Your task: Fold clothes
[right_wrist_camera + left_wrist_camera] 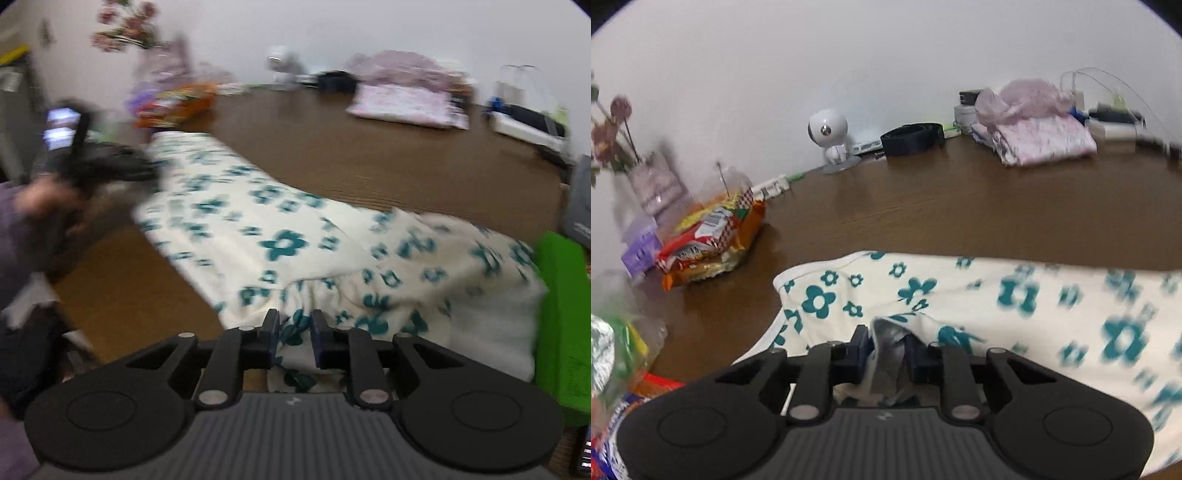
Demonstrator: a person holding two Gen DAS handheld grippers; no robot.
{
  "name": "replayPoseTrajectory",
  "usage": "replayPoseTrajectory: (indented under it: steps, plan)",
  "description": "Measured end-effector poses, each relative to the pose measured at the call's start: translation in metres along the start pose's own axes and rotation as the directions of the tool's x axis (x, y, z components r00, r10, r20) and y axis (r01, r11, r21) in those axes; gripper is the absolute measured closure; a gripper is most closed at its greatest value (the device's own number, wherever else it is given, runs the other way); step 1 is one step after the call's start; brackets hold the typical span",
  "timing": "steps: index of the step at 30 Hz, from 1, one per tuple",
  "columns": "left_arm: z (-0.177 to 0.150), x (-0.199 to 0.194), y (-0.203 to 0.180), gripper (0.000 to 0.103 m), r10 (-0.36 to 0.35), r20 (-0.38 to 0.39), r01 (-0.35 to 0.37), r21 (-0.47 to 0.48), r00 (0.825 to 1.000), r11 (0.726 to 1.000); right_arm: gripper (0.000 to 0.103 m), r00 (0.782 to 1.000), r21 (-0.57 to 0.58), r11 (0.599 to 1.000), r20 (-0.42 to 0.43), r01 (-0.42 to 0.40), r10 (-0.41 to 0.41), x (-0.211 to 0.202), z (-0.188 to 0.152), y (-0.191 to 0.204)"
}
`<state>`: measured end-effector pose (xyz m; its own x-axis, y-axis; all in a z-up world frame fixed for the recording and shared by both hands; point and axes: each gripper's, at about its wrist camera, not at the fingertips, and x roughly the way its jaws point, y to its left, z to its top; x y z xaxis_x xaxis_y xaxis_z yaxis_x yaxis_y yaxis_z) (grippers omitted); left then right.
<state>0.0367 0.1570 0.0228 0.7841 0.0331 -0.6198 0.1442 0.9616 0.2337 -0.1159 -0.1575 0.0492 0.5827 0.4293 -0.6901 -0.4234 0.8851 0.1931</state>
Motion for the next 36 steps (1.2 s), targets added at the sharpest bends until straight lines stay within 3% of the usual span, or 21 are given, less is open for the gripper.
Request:
replayPoseTrajectory:
  steps: [1,3,4,6,8,13,16,17,18,20,22,24,27,30,31,33,36]
  plan:
    - [0.000,-0.012,0.005,0.080,-0.020,0.019,0.020,-0.050,1.000,0.999,0.083,0.999,0.007,1.000,0.037,-0.007,0.006,-0.010,0.003,-0.002]
    - [-0.001,-0.031,0.015,0.058,-0.042,0.045,0.048,-0.140,0.998,0.989,0.079,0.993,0.033,0.999,0.118,-0.001,-0.003,-0.030,0.012,-0.015]
    - [-0.004,-0.035,0.019,0.055,-0.040,0.037,0.047,-0.189,0.998,0.981,0.079,0.990,0.046,0.999,0.140,0.007,-0.014,-0.031,0.017,-0.024]
    - [-0.012,-0.033,0.019,0.058,-0.025,-0.057,0.009,-0.269,0.998,0.963,0.078,0.986,0.054,0.997,0.160,0.047,-0.055,-0.025,0.027,-0.040]
    - [-0.021,-0.030,0.015,0.059,-0.032,-0.115,-0.004,-0.300,0.993,0.954,0.078,0.981,0.019,0.990,0.133,0.142,-0.143,-0.001,0.033,-0.050]
    - [-0.021,-0.019,0.004,0.061,0.011,-0.094,-0.034,-0.253,0.996,0.967,0.078,0.976,-0.004,0.977,0.042,0.214,-0.214,0.036,0.024,-0.054]
    - [0.001,0.015,0.009,0.065,-0.034,-0.043,0.025,-0.208,0.998,0.978,0.078,0.969,-0.010,0.970,0.064,0.241,-0.240,0.038,0.008,-0.046]
    - [0.012,0.028,0.010,0.071,-0.046,-0.044,0.036,-0.198,0.998,0.980,0.078,0.968,-0.004,0.970,0.066,0.243,-0.242,0.037,0.005,-0.045]
    - [0.027,0.044,0.007,0.092,-0.026,-0.053,0.017,-0.166,0.998,0.986,0.078,0.968,0.009,0.970,0.062,0.242,-0.242,0.035,0.005,-0.044]
    - [0.055,0.079,-0.009,0.093,0.020,-0.049,-0.024,-0.070,0.999,0.997,0.076,0.969,0.036,0.970,0.052,0.240,-0.242,0.033,0.003,-0.043]
    - [0.075,0.108,-0.029,0.094,0.023,-0.005,-0.023,0.026,1.000,0.999,0.074,0.975,0.052,0.976,0.044,0.214,-0.216,0.034,0.005,-0.039]
    - [0.088,0.126,-0.042,0.095,0.035,0.024,-0.037,0.051,0.999,0.998,0.073,0.980,0.069,0.979,0.041,0.190,-0.193,0.037,0.010,-0.033]
    - [0.104,0.139,-0.047,0.092,0.014,0.021,-0.014,0.006,1.000,1.000,0.072,0.984,0.065,0.984,0.047,0.166,-0.170,0.040,0.017,-0.023]
    - [0.096,0.114,-0.023,0.088,-0.087,-0.008,0.086,-0.103,0.996,0.991,0.065,0.984,0.032,0.989,0.097,0.147,-0.150,0.020,0.015,-0.019]
    - [0.092,0.103,-0.015,0.082,-0.120,-0.013,0.117,-0.133,0.993,0.984,0.064,0.984,0.038,0.990,0.114,0.136,-0.139,0.014,0.013,-0.023]
    - [0.079,0.081,-0.013,0.067,-0.103,-0.027,0.098,-0.148,0.994,0.984,0.063,0.984,0.052,0.992,0.134,0.111,-0.117,0.004,0.010,-0.034]
    - [0.064,0.067,-0.015,0.062,-0.176,-0.074,0.156,-0.218,0.982,0.963,0.064,0.990,0.068,0.994,0.112,0.083,-0.090,0.016,0.012,-0.046]
